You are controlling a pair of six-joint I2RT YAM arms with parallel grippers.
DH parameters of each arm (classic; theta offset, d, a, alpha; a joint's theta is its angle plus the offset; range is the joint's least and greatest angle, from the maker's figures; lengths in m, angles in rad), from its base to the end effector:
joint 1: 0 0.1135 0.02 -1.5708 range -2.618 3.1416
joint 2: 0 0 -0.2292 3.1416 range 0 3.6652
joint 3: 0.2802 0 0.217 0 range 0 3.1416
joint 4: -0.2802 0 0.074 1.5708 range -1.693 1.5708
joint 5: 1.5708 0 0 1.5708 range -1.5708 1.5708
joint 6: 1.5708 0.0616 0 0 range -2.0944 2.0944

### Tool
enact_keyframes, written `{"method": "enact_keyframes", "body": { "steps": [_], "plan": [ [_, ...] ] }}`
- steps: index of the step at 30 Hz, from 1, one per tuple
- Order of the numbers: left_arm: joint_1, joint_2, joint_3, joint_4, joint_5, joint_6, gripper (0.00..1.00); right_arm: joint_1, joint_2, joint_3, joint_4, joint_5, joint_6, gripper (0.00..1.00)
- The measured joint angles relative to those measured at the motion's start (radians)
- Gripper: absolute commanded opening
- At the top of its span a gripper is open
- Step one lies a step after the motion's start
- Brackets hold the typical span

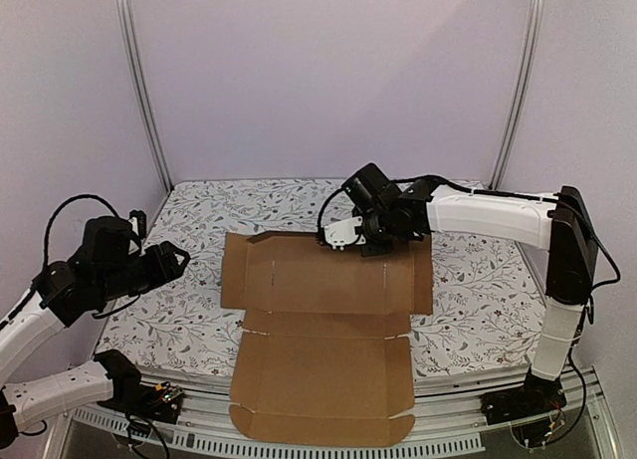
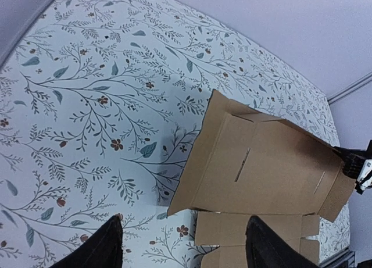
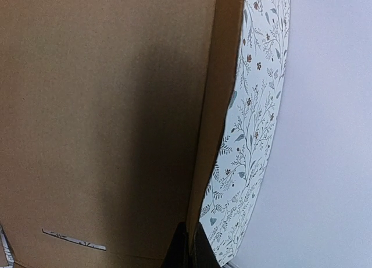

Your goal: Fold the paper box

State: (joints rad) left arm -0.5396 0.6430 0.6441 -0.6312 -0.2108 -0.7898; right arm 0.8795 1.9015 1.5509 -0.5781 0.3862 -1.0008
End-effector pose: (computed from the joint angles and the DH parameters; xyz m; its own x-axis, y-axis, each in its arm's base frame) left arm 0.1383 -0.0678 0.2321 -0.6097 -0.4444 -0.6564 -0.1074 0.8668 -0.4870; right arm 0.2661 0.2852 0.2101 0.2042 -0.9765 -0.0692 -0.7374 -0.1070 -0.6670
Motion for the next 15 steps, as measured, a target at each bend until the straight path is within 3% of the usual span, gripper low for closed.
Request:
{"method": "enact_keyframes", "body": {
  "steps": [10,15],
  "plan": [
    [0.000,0.063,0.022,0.050,0.023,0.074,0.72,0.029,-0.190,-0.069,0.008,-0.064,-0.021,0.00],
    [0.000,0.098,0.022,0.080,0.045,0.092,0.71,0.064,-0.254,-0.180,0.080,-0.043,-0.008,0.00]
  ]
}}
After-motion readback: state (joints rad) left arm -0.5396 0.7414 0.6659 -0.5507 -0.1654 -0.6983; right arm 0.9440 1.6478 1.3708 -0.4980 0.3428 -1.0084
